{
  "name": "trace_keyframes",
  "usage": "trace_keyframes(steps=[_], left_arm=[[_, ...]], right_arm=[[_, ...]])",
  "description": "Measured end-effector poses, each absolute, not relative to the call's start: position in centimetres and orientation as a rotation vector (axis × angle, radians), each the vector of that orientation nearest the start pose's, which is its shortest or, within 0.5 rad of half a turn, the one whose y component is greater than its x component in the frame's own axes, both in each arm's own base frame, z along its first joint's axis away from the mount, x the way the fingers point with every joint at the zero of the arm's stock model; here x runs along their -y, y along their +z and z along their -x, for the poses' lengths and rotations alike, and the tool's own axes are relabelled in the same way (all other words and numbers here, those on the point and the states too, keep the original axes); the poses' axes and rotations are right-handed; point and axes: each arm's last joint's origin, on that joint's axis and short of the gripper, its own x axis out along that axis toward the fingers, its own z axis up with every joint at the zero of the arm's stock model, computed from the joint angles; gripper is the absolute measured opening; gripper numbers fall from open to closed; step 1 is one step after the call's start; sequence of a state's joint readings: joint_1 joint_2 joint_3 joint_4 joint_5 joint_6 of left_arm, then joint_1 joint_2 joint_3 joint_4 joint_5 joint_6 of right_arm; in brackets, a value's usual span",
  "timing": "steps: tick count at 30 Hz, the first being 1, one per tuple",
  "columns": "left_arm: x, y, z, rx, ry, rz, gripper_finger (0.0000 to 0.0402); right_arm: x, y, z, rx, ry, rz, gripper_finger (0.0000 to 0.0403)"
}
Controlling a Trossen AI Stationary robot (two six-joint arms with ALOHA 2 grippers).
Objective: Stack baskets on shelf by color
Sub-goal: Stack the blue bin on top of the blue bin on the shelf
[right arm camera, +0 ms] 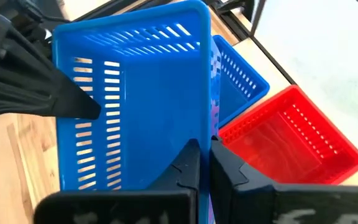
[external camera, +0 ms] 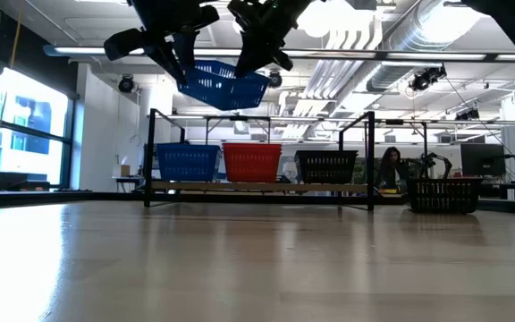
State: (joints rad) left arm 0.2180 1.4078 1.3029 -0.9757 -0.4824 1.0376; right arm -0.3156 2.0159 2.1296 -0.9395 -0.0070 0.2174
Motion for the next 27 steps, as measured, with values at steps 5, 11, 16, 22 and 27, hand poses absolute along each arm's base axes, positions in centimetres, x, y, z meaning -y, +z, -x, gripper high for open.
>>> trace_keyframes(steps=[5, 11, 16, 22, 27], left_arm=[[-7.0, 31.6, -26.2, -1.323, 0.011, -1.027, 0.0133], [-6.6, 31.6, -26.4, -1.298, 0.059, -0.969, 0.0175], [-6.6, 31.7, -26.5, -1.285, 0.124, -0.919, 0.019], [-7.2, 32.2, -27.1, -1.221, 0.255, -0.908, 0.0189], [-7.4, 32.4, -27.3, -1.202, 0.276, -0.936, 0.0189]], right_arm=[[13.6, 35.7, -41.3, -0.788, -0.43, -0.372, 0.0001], [14.3, 35.6, -40.9, -0.788, -0.514, -0.419, 0.0001], [15.0, 35.6, -40.7, -0.775, -0.544, -0.452, 0.0001], [15.3, 35.6, -40.6, -0.764, -0.567, -0.479, 0.0], [15.0, 35.6, -40.7, -0.765, -0.559, -0.49, 0.0]])
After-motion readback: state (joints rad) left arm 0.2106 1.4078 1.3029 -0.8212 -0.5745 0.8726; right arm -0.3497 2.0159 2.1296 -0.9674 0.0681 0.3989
